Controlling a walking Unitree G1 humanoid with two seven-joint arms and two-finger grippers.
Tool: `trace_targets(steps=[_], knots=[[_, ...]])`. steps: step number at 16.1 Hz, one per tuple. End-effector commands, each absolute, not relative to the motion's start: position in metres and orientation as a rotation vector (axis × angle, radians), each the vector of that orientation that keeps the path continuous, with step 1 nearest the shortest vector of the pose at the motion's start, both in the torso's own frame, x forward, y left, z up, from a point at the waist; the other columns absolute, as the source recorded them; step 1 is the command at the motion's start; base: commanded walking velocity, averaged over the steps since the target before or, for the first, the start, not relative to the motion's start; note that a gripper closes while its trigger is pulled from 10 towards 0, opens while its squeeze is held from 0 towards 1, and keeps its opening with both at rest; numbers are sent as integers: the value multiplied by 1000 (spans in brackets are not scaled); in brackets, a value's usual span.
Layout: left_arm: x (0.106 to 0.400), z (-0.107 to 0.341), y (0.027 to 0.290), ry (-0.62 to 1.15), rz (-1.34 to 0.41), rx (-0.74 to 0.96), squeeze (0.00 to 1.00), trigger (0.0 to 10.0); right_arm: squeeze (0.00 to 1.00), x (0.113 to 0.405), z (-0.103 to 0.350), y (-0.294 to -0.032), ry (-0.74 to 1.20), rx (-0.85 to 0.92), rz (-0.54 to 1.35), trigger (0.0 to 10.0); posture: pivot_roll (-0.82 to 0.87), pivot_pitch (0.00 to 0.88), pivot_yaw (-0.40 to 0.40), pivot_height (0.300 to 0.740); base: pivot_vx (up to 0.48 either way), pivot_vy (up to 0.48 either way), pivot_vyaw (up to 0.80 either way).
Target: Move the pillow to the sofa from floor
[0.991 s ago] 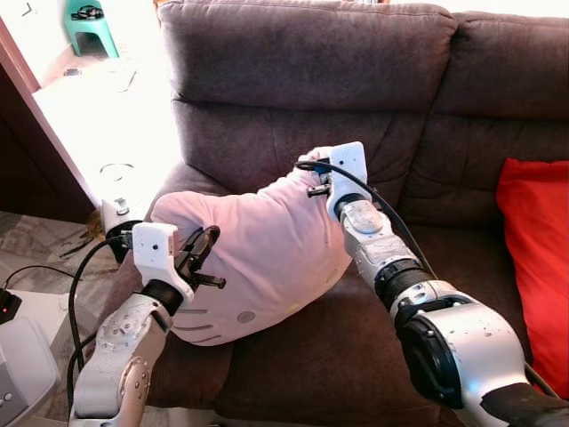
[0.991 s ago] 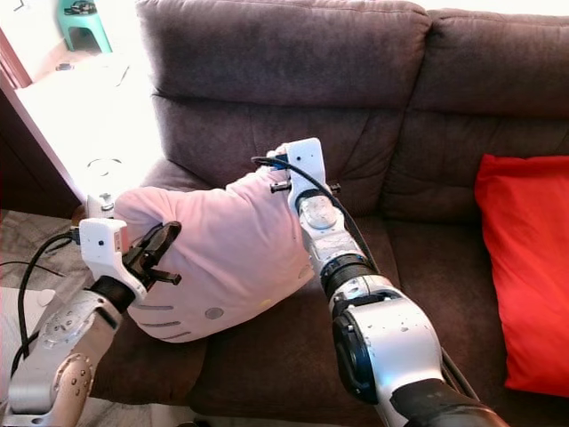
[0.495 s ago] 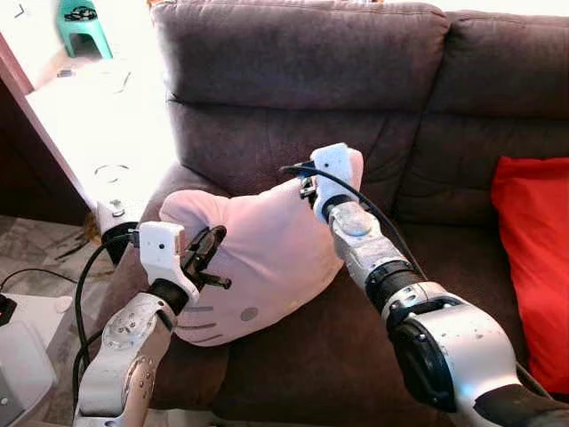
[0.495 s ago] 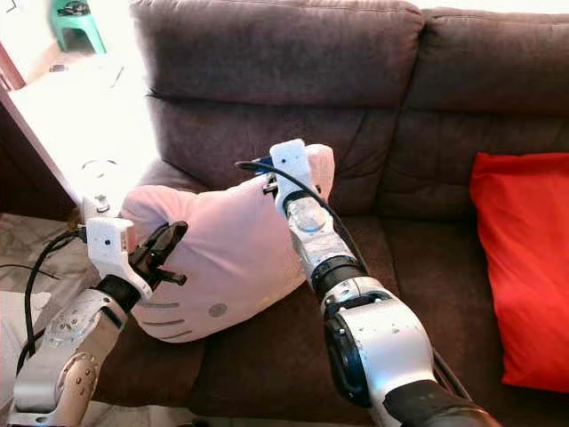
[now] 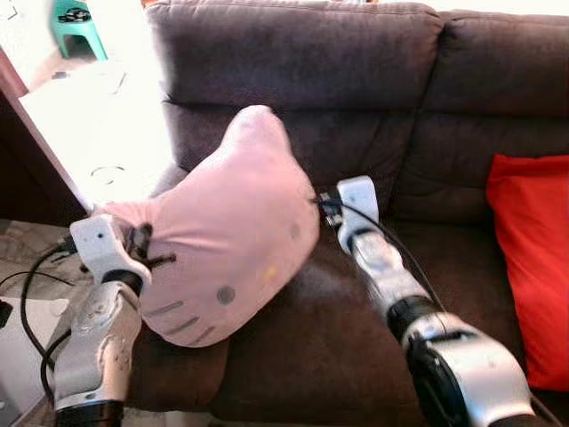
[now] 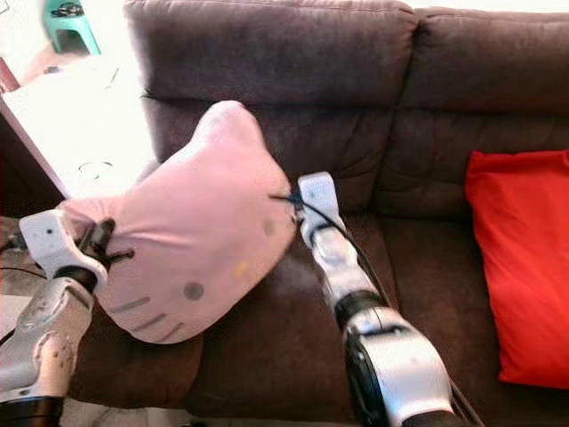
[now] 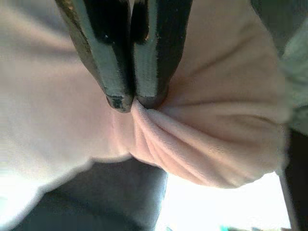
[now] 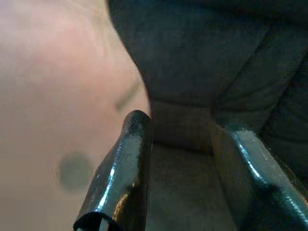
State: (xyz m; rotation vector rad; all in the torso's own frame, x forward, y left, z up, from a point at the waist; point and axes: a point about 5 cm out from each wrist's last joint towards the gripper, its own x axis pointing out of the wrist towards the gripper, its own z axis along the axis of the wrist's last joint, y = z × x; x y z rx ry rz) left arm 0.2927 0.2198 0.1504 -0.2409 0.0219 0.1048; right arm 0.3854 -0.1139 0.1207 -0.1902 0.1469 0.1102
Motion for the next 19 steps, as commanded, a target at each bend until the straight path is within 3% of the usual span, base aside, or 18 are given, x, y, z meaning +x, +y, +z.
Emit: trace_targets(steps=[1,5,10,16,19], knots=[[288,136,211,122,44,-231,0,10000,0,384,121,-113,122,-190,122,10000,189,132,-32,740,0,0,0],[286,120,204,248,65,-414,0,10000,0,368,92,-131,182,-201,96,10000,181,138,-29,740,0,0,0],[298,133,209,219,195,-695,0,10000,0,360,87,-135,165,-163,56,10000,177,143,-22,740,0,0,0],[323,166,182,216,111,-891,0,10000,0,354,83,-129,155,-131,57,10000,186,141,-14,740,0,0,0],[331,168,153,276,79,-1033,0,10000,0,354,84,-129,155,-128,50,10000,187,138,-13,740,0,0,0]])
